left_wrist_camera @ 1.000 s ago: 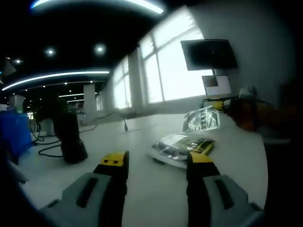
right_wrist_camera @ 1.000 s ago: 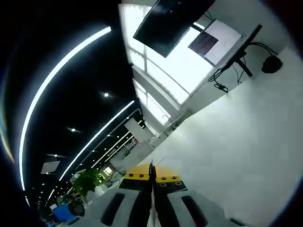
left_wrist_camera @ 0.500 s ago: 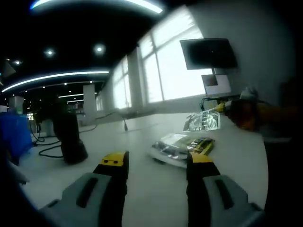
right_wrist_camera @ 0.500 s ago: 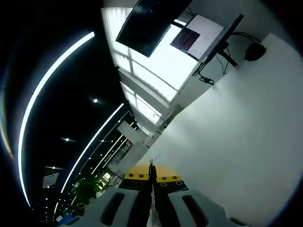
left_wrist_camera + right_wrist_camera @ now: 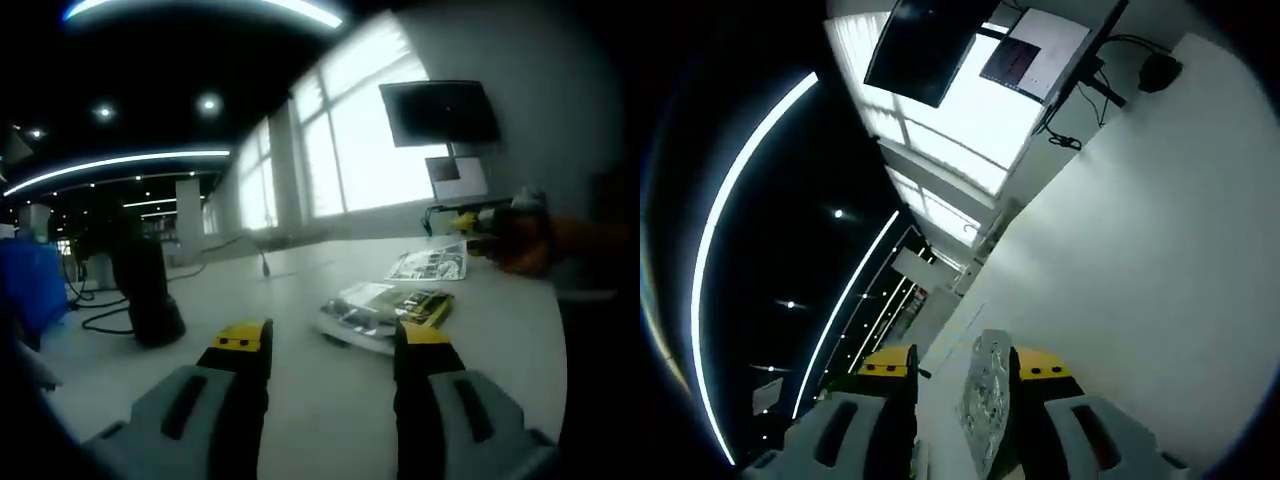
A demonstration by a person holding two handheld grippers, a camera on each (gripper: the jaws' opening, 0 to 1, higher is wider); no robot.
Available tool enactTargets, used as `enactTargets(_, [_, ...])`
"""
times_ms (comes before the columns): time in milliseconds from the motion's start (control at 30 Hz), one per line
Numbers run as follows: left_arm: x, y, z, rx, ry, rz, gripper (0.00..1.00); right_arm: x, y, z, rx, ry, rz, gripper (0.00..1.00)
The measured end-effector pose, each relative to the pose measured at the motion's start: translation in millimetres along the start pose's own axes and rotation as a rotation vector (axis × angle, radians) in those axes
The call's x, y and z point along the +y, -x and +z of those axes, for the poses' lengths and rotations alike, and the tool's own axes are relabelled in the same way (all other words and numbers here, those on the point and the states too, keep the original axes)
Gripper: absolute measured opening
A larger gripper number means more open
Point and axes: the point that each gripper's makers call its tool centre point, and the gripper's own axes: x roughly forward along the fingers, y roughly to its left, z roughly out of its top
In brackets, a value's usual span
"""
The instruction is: Clip sheet goods on table flip sheet goods clip sheet goods scan sheet goods put sheet goods back to table
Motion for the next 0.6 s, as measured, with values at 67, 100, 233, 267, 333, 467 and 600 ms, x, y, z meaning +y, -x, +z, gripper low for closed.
enactTargets(67, [-0.4,-0.2,0.0,0.001,-0.002,0.000,0.41,0.1,0.9,-3.0,0.015,-0.003,0.001,0.42])
enactTargets(100, [-0.3,-0.2,-0.1,0.002,-0.004,0.001,0.41,-0.2,2.0,-4.1,0.021,0.002,0.000,0.43])
enactTargets(233, [0.2,-0.1,0.3,0.001,-0.004,0.002,0.41,5.0,6.5,-4.1,0.037,0.036,0.013,0.47])
enactTargets(267, [0.1,-0.1,0.4,0.001,-0.004,0.002,0.41,5.7,7.7,-3.5,0.041,0.045,0.012,0.48])
enactTargets(333, [1.5,-0.2,-0.2,0.001,-0.004,0.003,0.41,6.8,9.3,-1.6,0.038,0.035,0.017,0.51])
enactTargets(467, [2.0,0.1,-0.7,0.001,-0.006,0.001,0.41,8.2,11.0,-1.8,0.054,-0.019,0.039,0.64])
enactTargets(600, [3.0,0.6,-0.9,0.000,-0.004,0.004,0.41,5.8,13.0,1.5,0.054,0.037,0.038,0.69])
